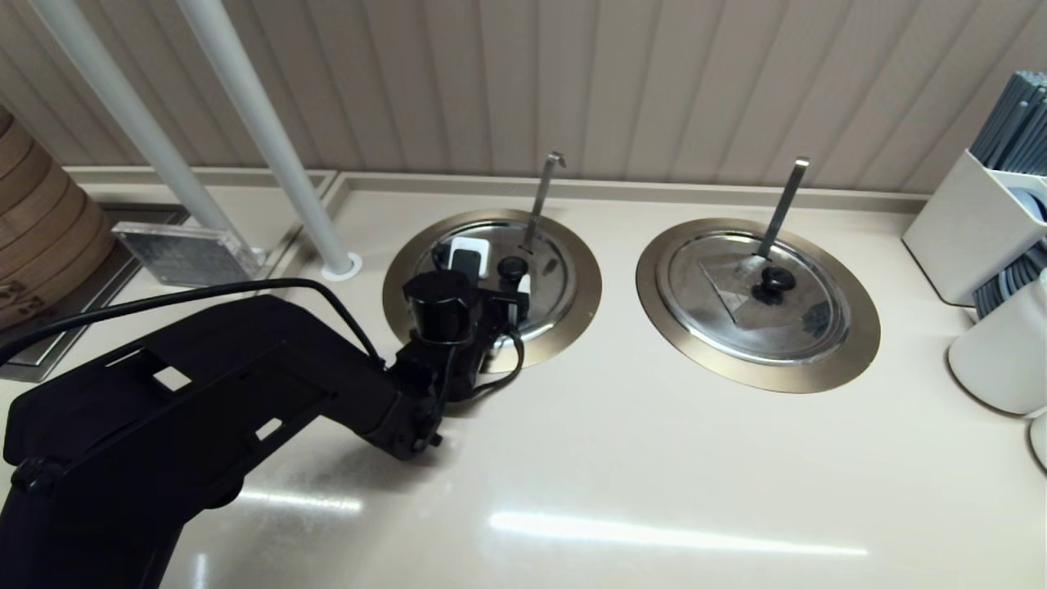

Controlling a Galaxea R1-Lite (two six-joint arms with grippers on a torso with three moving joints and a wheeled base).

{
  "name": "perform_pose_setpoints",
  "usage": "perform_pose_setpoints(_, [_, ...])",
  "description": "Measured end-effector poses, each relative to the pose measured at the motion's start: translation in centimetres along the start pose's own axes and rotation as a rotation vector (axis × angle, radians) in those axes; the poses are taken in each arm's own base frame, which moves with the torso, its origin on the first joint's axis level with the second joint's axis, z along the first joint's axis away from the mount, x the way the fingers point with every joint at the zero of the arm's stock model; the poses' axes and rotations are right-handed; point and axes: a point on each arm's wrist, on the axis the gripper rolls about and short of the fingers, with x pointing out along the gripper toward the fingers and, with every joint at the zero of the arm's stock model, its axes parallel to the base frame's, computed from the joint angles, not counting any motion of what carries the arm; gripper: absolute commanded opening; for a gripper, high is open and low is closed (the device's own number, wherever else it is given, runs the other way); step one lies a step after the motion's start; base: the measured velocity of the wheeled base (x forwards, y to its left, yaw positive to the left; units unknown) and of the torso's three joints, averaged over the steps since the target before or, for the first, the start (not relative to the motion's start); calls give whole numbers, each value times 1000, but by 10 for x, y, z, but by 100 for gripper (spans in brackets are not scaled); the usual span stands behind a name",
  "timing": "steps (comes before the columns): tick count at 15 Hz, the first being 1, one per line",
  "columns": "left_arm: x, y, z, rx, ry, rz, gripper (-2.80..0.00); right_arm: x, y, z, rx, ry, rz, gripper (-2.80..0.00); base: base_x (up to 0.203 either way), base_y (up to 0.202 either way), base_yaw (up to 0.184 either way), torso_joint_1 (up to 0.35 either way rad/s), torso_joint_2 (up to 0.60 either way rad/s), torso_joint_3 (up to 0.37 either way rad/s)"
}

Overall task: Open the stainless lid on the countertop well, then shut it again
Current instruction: Open the lid

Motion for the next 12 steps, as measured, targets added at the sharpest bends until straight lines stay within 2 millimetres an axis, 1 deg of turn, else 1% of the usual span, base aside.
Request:
perform_pose_setpoints(3, [-1,1,4,-2,-5,2,0,0,0,0,0,0,0,0,0,0,0,0,0,0])
perform_pose_setpoints(9, [-4,4,21,-15,-36,7,0,0,0,0,0,0,0,0,0,0,0,0,0,0])
perform_pose_setpoints(12, [-5,5,26,-21,-47,9,0,0,0,0,0,0,0,0,0,0,0,0,0,0])
